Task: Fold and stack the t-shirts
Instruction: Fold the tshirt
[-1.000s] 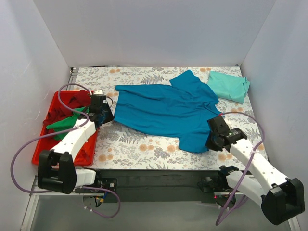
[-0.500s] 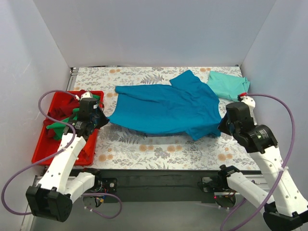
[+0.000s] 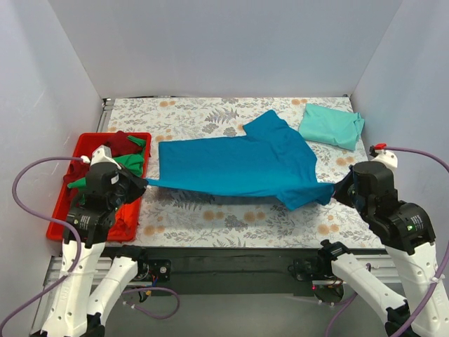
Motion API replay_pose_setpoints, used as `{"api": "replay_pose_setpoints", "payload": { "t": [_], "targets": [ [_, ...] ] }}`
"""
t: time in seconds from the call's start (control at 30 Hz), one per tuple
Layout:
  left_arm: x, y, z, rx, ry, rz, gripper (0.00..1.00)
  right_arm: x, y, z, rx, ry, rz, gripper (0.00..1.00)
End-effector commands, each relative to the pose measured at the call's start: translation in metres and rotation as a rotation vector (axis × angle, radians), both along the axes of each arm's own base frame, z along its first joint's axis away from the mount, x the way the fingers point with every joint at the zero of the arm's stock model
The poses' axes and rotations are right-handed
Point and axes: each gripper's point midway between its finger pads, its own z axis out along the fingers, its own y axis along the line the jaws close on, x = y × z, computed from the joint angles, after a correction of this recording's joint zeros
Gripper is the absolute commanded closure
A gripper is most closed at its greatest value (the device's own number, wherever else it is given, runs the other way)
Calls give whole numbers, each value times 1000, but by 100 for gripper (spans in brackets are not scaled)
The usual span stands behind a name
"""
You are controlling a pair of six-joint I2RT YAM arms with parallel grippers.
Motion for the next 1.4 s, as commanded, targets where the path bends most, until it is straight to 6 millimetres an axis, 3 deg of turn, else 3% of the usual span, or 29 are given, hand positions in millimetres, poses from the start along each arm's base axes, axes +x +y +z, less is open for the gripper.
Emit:
{"api": "replay_pose_setpoints", "payload": {
  "t": [0.0,0.17,0.3,0.67,0.97,1.37],
  "targets": [
    [-10,-7,-5,-41,34,-24,100,-1,-1,4,3,-5,-5,99],
    [1,-24,-30,-84,96,-88,100,17,11,-15,-32,47,42,99],
    [19,-25,-50,-65,136,-75,100,47,24,-25,-69,68,62,99],
    [47,-1,-105,49,257,42,100,119,49,-51,-178,132,125,99],
    [50,22,-118,70,315,151,100,167,58,-77,-257,197,157,99],
    [59,10,-142,60,378,64,100,197,56,-105,-322,268,169,99]
  ]
}}
